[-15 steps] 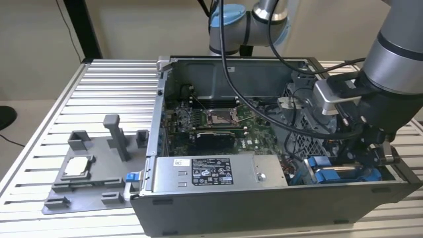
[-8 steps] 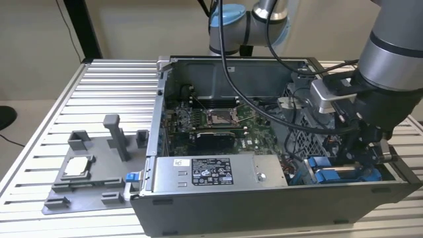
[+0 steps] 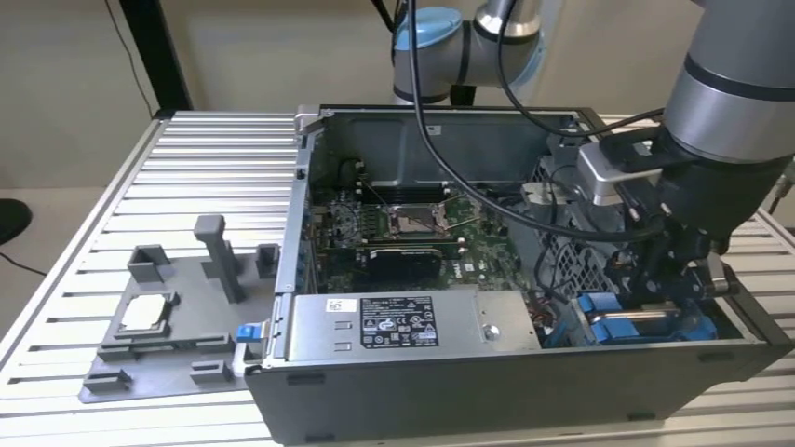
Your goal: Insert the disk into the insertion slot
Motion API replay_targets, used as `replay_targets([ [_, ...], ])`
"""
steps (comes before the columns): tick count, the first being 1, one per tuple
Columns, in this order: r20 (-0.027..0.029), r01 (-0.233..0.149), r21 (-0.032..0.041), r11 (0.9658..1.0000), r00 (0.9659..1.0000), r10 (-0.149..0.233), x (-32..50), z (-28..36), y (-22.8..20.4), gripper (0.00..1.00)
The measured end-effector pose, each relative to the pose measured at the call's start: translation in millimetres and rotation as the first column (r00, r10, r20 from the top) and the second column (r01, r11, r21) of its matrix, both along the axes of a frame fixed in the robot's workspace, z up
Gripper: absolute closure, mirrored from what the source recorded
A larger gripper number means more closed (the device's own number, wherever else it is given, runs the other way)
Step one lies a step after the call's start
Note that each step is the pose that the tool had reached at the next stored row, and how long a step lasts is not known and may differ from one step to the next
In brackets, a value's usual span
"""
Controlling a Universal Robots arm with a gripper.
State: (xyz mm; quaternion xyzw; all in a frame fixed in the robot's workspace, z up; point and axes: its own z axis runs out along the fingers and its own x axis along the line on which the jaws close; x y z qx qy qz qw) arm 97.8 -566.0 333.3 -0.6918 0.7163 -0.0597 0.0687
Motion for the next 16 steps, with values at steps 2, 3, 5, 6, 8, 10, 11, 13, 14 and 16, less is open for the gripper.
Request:
replay_targets([
  [2,0.0008,0.000,-0.0002,1.0000,1.0000,0.000,-0.3,-0.3,0.5,1.00],
  [3,0.0009,0.000,-0.0002,1.0000,1.0000,0.000,-0.4,-0.3,0.5,1.00],
  [5,0.0010,0.000,-0.0001,1.0000,1.0000,0.000,-0.5,-0.4,0.6,1.00],
  [6,0.0010,0.000,-0.0001,1.0000,1.0000,0.000,-0.5,-0.4,0.6,1.00],
  [8,0.0010,0.000,0.0005,1.0000,1.0000,0.000,-0.5,0.6,0.7,1.00],
  [10,0.0011,0.000,0.0025,1.0000,1.0000,0.000,-0.5,3.4,0.8,1.00],
  [11,0.0011,0.000,0.0018,1.0000,1.0000,0.000,-0.5,5.1,0.7,1.00],
  [13,0.0010,0.000,0.0000,1.0000,1.0000,0.000,-0.5,6.3,0.7,1.00],
  [14,0.0011,0.000,0.0002,1.0000,1.0000,0.000,-0.5,6.3,0.7,1.00],
  [16,0.0010,0.000,0.0002,1.0000,1.0000,0.000,-0.5,6.4,0.7,1.00],
])
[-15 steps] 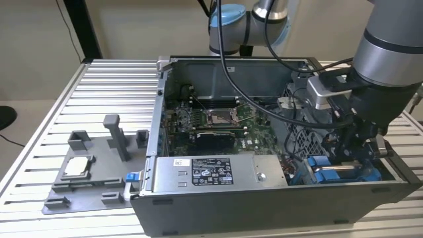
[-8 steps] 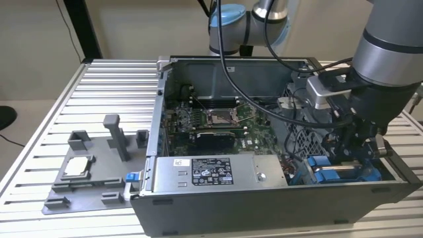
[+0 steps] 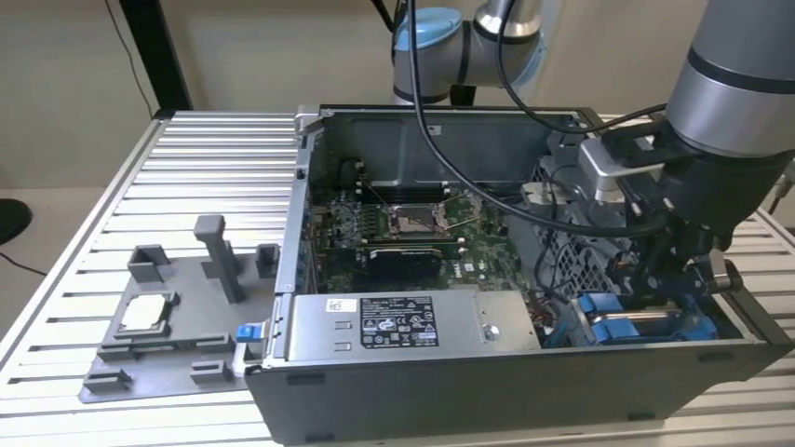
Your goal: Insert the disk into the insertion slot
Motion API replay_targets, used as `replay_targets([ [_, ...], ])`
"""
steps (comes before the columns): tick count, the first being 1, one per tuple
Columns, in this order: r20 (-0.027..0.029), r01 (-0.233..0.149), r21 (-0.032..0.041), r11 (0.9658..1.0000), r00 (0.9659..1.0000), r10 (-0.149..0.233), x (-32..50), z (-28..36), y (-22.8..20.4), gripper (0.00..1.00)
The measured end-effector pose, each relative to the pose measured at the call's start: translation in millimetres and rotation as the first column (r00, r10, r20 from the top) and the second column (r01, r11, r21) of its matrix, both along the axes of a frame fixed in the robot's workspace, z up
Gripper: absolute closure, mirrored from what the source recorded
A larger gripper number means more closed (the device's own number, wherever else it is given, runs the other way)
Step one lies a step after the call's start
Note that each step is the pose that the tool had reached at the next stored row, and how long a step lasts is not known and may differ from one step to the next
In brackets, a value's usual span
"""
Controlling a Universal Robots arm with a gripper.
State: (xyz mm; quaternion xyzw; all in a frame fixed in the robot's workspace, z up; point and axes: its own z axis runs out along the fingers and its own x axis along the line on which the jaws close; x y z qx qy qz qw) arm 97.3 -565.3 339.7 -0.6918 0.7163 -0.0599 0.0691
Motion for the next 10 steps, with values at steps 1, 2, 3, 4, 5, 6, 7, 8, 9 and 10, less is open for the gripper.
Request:
replay_targets([
  [1,0.0000,0.000,-0.0004,1.0000,1.0000,0.000,0.0,0.8,0.0,1.00],
  [2,0.0000,0.000,-0.0005,1.0000,1.0000,0.000,0.0,2.8,0.0,1.00],
  [3,0.0000,0.000,-0.0005,1.0000,1.0000,0.000,0.0,5.2,0.0,1.00],
  [4,0.0000,0.000,-0.0002,1.0000,1.0000,0.000,0.0,7.8,0.0,1.00],
  [5,0.0000,0.000,-0.0002,1.0000,1.0000,0.000,0.0,10.2,0.0,1.00],
  [6,0.0000,0.000,-0.0002,1.0000,1.0000,0.000,-0.1,12.9,0.0,1.00],
  [7,0.0000,0.000,0.0004,1.0000,1.0000,0.000,-0.3,15.1,-0.1,1.00],
  [8,0.0000,0.000,0.0012,1.0000,1.0000,0.000,-0.6,15.9,-0.3,1.00],
  [9,0.0001,0.000,0.0017,1.0000,1.0000,0.000,-0.7,15.7,-1.0,1.00],
  [10,0.0000,0.000,0.0019,1.0000,1.0000,0.000,-0.7,16.0,-3.5,1.00],
])
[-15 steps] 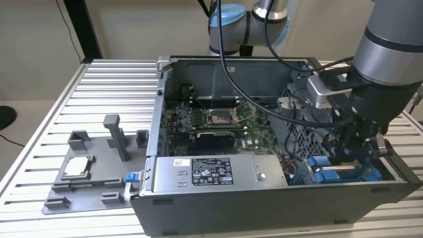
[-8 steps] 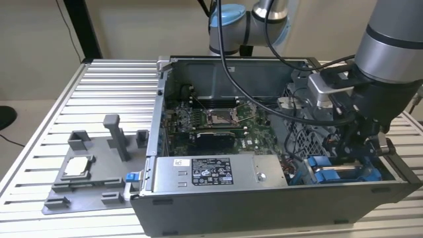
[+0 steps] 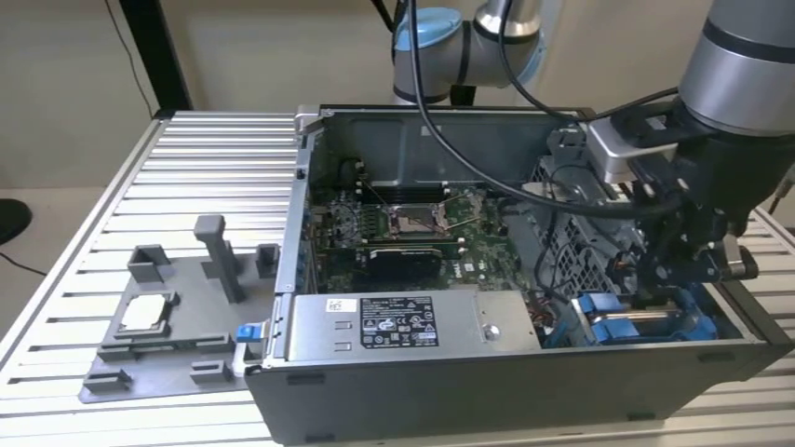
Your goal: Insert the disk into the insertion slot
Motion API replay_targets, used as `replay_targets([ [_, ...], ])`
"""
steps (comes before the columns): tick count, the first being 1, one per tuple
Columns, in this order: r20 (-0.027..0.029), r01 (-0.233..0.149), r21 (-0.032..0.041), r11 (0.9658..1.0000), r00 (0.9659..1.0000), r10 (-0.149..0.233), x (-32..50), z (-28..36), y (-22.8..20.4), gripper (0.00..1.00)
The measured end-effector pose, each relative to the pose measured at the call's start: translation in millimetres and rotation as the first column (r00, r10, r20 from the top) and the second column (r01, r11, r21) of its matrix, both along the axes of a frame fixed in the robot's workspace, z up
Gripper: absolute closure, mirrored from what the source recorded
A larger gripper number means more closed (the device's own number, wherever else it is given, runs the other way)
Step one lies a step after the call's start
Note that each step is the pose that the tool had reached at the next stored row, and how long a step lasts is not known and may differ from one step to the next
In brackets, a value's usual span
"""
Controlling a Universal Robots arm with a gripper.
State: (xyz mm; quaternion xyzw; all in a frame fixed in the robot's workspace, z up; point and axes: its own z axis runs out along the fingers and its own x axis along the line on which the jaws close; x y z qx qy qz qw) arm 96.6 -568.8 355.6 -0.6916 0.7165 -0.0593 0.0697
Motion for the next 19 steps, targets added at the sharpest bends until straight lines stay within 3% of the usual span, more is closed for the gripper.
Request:
replay_targets([
  [4,0.0000,0.000,0.0018,1.0000,1.0000,0.000,-0.1,-0.8,-15.6,1.00],
  [11,0.0039,0.000,0.0015,1.0000,1.0000,0.000,0.0,-13.2,-16.2,1.00],
  [19,0.0190,0.000,0.0014,1.0000,0.9998,0.000,0.0,-18.1,-13.5,1.00],
])
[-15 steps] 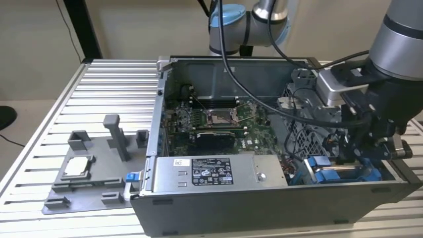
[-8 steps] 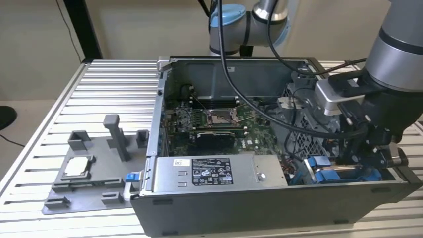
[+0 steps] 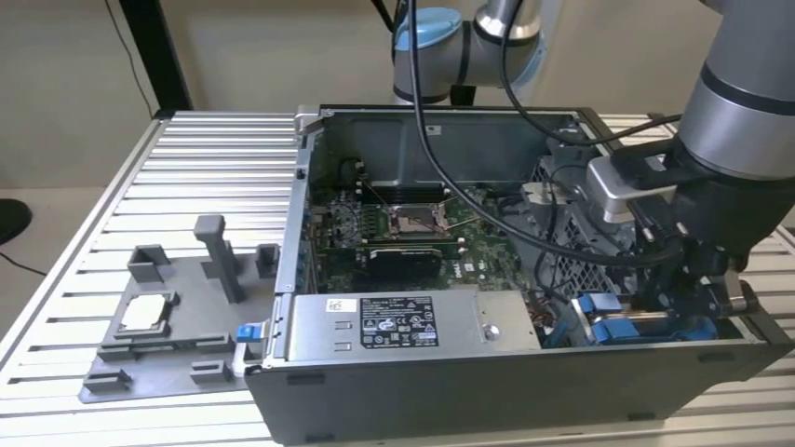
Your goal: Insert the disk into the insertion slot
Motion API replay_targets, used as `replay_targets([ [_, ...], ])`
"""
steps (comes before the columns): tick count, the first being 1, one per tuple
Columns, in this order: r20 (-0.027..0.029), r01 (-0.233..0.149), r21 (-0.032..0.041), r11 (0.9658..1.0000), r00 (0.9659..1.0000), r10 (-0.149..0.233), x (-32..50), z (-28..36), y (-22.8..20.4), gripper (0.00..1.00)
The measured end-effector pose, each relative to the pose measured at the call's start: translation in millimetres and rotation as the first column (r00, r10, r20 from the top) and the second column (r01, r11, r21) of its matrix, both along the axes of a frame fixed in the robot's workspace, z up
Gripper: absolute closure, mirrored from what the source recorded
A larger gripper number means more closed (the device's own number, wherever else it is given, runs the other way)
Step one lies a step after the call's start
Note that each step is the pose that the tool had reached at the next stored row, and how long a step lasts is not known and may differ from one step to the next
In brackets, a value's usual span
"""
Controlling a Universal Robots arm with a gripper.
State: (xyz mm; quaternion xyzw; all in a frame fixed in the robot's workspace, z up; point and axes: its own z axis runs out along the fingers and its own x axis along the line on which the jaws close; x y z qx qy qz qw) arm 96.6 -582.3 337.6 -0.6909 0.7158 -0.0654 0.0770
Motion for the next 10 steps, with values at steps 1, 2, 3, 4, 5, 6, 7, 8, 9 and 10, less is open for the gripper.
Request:
replay_targets([
  [1,0.0023,0.000,0.0000,1.0000,1.0000,0.000,0.0,-0.1,0.4,1.00],
  [2,0.0047,0.000,0.0001,1.0000,1.0000,0.000,0.0,-0.2,0.9,1.00],
  [3,0.0071,0.000,0.0000,1.0000,1.0000,0.000,0.0,-0.3,1.3,1.00],
  [4,0.0089,0.000,0.0000,1.0000,1.0000,0.000,0.0,-0.3,1.6,1.00],
  [5,0.0103,0.000,-0.0001,1.0000,0.9999,0.000,0.0,-0.4,2.2,1.00],
  [6,0.0117,0.000,-0.0002,1.0000,0.9999,0.000,0.0,-0.5,2.6,1.00],
  [7,0.0133,0.000,-0.0002,1.0000,0.9999,0.000,0.0,-0.6,3.2,1.00],
  [8,0.0148,0.000,-0.0001,1.0000,0.9999,0.000,0.0,-0.7,3.7,1.00],
  [9,0.0160,0.000,-0.0001,1.0000,0.9999,0.000,0.0,-0.7,4.1,1.00],
  [10,0.0167,0.000,0.0000,1.0000,0.9999,0.000,0.0,-0.8,4.2,1.00],
])
